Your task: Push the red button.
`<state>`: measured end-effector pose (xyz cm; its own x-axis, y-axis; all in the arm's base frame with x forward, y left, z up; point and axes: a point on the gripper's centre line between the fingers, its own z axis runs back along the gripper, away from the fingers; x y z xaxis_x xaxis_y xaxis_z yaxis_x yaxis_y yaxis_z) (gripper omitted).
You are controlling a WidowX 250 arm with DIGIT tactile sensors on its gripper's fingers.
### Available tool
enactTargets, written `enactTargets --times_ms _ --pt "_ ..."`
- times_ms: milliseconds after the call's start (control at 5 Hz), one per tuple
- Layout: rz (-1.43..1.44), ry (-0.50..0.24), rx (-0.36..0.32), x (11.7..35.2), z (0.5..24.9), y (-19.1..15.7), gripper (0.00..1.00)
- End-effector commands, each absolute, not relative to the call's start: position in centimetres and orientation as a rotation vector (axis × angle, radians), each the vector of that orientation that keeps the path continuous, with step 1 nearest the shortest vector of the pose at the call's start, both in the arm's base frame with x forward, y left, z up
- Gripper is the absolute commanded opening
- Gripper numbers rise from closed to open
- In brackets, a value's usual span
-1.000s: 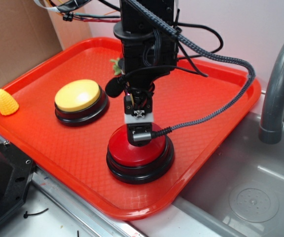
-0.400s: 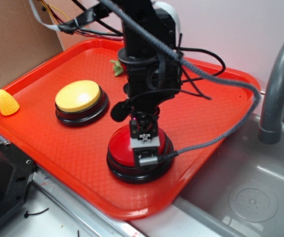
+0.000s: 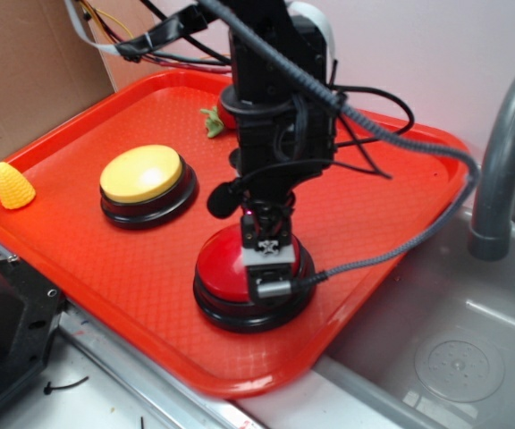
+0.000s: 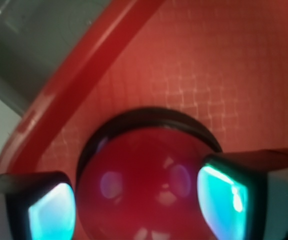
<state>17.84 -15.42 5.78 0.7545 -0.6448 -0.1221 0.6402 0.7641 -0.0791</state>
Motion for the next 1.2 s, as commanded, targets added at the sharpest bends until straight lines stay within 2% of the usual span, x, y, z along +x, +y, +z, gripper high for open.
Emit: enactTargets --times_ms 0,200,400,600,1000 --pt "-0.644 0.081 0.009 17.9 10.8 -14.7 1.00" --pt "-0.597 0.081 0.019 17.6 11.8 -13.7 1.00" --pt "-0.550 0.029 0.019 17.3 13.4 -13.3 1.00" --pt "-0.494 0.030 0.013 16.7 14.9 -12.6 1.00" --pt "-0.405 0.039 -0.018 16.2 16.3 -11.4 1.00"
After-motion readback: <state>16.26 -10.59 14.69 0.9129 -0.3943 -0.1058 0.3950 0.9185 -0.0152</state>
